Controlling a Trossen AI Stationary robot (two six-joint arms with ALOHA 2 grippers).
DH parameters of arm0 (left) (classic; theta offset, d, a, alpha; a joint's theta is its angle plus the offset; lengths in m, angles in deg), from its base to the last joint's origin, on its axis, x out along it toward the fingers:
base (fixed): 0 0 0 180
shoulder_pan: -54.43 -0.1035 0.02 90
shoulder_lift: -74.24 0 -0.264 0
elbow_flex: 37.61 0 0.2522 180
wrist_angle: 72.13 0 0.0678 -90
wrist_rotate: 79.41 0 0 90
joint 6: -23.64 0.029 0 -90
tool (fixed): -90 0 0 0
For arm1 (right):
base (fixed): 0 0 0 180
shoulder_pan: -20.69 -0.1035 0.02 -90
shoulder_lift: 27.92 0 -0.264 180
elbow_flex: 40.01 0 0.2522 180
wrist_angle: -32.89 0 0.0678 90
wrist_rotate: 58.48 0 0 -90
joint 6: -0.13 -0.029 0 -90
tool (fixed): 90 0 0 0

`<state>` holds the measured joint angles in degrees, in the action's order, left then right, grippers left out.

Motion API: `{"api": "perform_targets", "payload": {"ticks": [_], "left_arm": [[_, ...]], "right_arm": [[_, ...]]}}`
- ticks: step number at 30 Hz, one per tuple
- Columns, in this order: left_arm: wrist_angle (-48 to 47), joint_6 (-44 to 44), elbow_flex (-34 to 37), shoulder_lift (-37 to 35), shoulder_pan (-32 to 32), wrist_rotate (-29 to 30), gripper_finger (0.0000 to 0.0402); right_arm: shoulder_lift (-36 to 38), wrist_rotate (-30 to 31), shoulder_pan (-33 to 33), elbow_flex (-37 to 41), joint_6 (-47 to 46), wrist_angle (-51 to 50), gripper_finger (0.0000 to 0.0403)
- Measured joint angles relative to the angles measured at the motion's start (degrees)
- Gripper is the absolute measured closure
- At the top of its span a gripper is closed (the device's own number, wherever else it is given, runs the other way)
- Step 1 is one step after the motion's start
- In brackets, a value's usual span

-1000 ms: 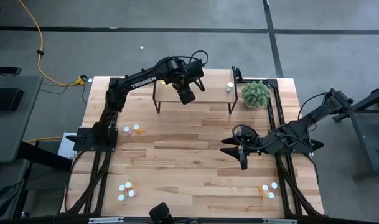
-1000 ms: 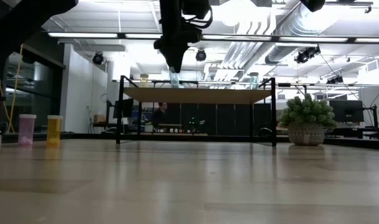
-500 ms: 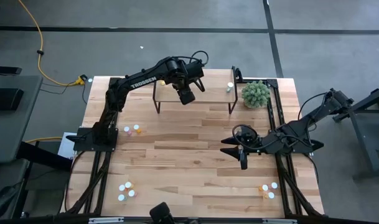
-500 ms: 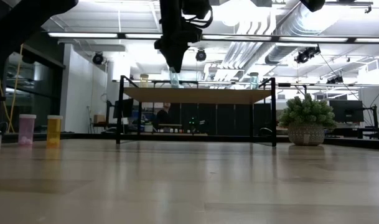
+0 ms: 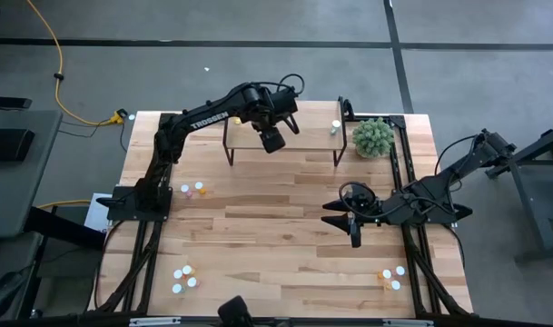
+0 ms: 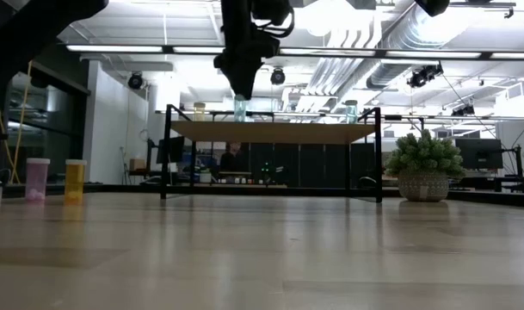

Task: Pick and place medicine bottles onto shelf by color
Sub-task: Put the top blue pill bottle aligned with the other blue pill bottle on the shelf

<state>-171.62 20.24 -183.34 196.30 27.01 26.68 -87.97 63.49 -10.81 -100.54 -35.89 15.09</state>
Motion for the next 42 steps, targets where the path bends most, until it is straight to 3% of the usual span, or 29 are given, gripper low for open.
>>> {"api": "perform_targets", "payload": {"ticks": [9, 15, 22, 27, 36, 42], "left_arm": [[1.7, 0.0, -2.9, -3.0, 0.1, -2.1, 0.0183], [2.5, -6.7, -2.8, -9.0, 1.0, -3.9, 0.0186], [16.5, -6.0, -0.3, -21.7, 9.7, -1.5, 0.0213], [29.4, -3.9, 15.6, -34.5, 18.4, 6.5, 0.0238], [64.2, -13.6, 63.2, -62.0, 33.6, 19.9, 0.0283], [83.1, -12.2, 82.3, -74.3, 41.4, 30.5, 0.0333]], "right_arm": [[0.0, 0.0, 0.0, 0.0, -0.3, 0.2, 0.0219], [0.0, 2.1, 0.0, 0.0, -2.7, 0.3, 0.0219], [0.0, 2.4, 0.0, 0.0, 1.0, 0.1, 0.0219], [0.0, 2.4, 0.0, 0.0, 3.3, 0.0, 0.0219], [0.0, 2.3, 0.7, 0.0, 7.8, 0.0, 0.0219], [0.0, 2.3, 5.3, 0.0, 10.6, 0.9, 0.0219]]}}
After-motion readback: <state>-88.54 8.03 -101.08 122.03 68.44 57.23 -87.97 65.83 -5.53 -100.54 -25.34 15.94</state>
